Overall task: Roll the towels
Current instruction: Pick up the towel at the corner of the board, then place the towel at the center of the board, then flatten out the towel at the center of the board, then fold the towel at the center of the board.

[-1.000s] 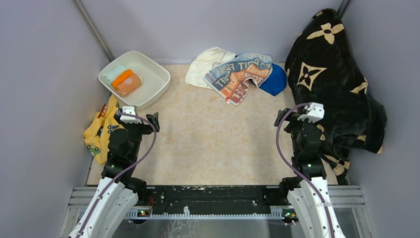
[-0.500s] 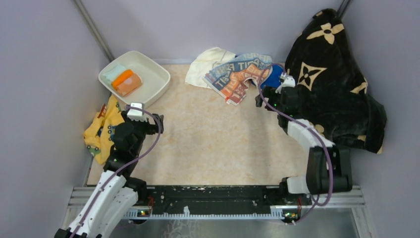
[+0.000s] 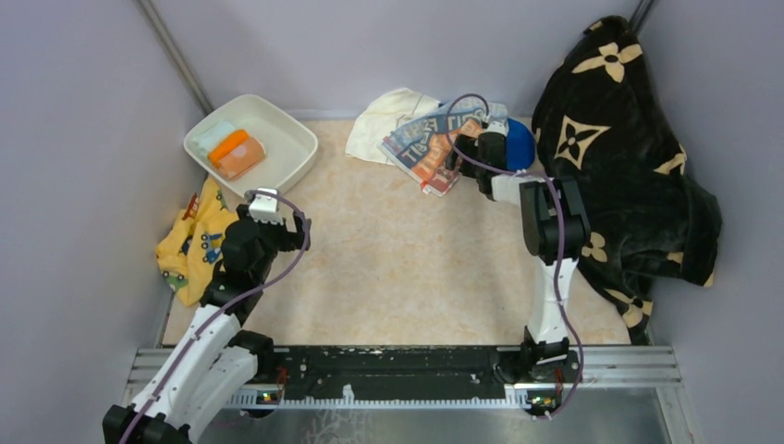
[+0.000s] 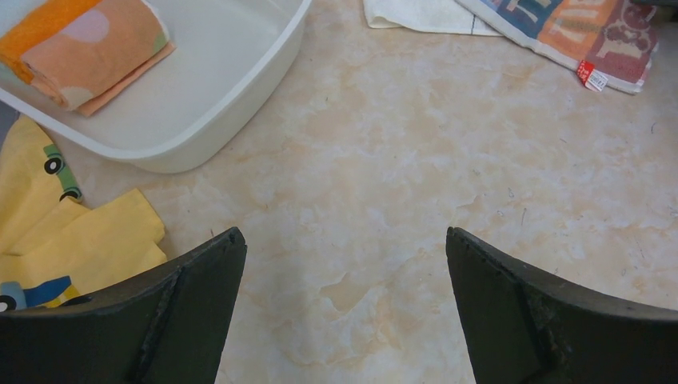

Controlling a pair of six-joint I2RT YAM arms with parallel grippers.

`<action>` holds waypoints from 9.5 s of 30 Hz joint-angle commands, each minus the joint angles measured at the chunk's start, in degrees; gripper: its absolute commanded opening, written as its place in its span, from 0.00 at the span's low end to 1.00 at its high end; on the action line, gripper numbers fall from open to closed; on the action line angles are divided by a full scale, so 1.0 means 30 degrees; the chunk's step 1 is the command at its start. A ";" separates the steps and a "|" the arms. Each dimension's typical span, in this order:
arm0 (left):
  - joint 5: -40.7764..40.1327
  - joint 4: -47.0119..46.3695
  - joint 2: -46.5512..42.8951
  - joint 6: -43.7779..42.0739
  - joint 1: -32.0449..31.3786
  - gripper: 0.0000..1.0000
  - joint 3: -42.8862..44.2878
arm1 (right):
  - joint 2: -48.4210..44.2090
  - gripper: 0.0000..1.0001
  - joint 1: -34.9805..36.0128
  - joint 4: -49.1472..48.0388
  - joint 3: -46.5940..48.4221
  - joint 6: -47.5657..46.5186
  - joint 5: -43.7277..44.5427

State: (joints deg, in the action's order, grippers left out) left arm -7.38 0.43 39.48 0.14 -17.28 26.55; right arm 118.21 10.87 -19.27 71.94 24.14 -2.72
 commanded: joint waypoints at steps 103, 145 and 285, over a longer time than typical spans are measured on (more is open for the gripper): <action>0.1848 0.7455 0.9579 0.9282 -0.1751 0.65 0.3903 | -1.6242 0.53 0.2027 1.6830 -0.9913 0.1112 0.4057; 0.0970 0.9013 1.3108 0.7434 -0.1489 0.49 0.4842 | -1.5319 0.02 0.2023 1.7044 -1.2128 0.3409 0.4080; 0.5105 0.8609 1.1381 0.7505 0.2727 0.53 0.7560 | -1.7301 0.48 -0.2885 1.5084 -0.8672 -0.0879 -0.1782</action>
State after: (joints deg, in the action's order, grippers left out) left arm 5.17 25.71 74.02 25.47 -8.62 44.07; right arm 66.15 2.70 30.83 42.52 24.53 -1.17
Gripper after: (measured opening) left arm 0.554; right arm 0.475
